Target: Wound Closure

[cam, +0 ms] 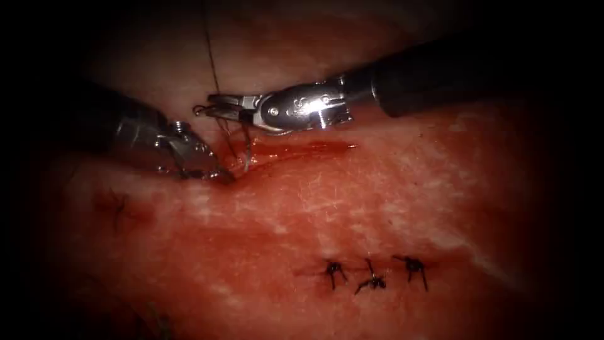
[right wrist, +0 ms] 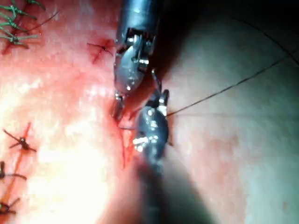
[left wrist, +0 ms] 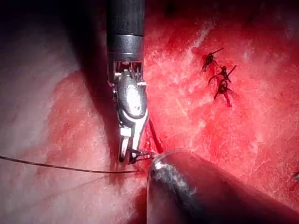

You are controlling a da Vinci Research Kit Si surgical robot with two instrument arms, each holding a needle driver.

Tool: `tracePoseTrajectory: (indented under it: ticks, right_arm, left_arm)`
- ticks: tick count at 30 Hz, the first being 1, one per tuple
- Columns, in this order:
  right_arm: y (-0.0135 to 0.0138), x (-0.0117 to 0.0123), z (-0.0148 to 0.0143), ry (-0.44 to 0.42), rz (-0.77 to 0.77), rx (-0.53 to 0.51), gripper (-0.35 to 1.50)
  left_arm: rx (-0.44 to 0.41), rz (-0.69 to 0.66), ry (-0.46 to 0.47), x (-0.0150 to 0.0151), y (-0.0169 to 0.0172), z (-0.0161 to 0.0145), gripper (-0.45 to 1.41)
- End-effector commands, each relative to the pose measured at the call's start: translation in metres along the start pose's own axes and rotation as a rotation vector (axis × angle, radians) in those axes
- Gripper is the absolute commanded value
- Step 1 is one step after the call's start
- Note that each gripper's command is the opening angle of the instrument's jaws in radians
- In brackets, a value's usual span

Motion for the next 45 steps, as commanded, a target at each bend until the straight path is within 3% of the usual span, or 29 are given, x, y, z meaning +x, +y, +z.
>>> tracePoseTrajectory:
  ticks: [1, 13, 20, 27, 38, 45]
  right_arm:
    - [-0.0010, 0.0000, 0.0005, 0.013, 0.004, -0.005, -0.35]
    - [-0.0027, -0.0004, -0.0008, 0.049, -0.070, 0.004, -0.35]
    - [-0.0029, -0.0003, -0.0023, 0.146, -0.078, 0.029, -0.35]
    - [-0.0032, 0.0000, -0.0015, 0.168, -0.140, 0.004, -0.35]
    - [-0.0019, -0.0013, -0.0008, 0.167, -0.268, -0.018, -0.35]
    - [-0.0017, -0.0013, -0.0005, 0.174, -0.284, -0.031, -0.35]
  left_arm:
    - [-0.002, 0.001, 0.001, -0.0003, 0.0003, 0.0008, -0.45]
    - [-0.002, -0.005, 0.012, -0.0014, -0.0001, 0.0000, -0.45]
    - [0.000, -0.012, 0.019, -0.0014, 0.0001, -0.0011, -0.45]
    - [-0.005, -0.016, 0.033, -0.0014, 0.0017, -0.0019, -0.45]
    - [-0.002, -0.035, 0.039, 0.0006, 0.0046, 0.0001, -0.45]
    - [-0.015, -0.024, 0.041, 0.0000, 0.0048, 0.0018, -0.45]
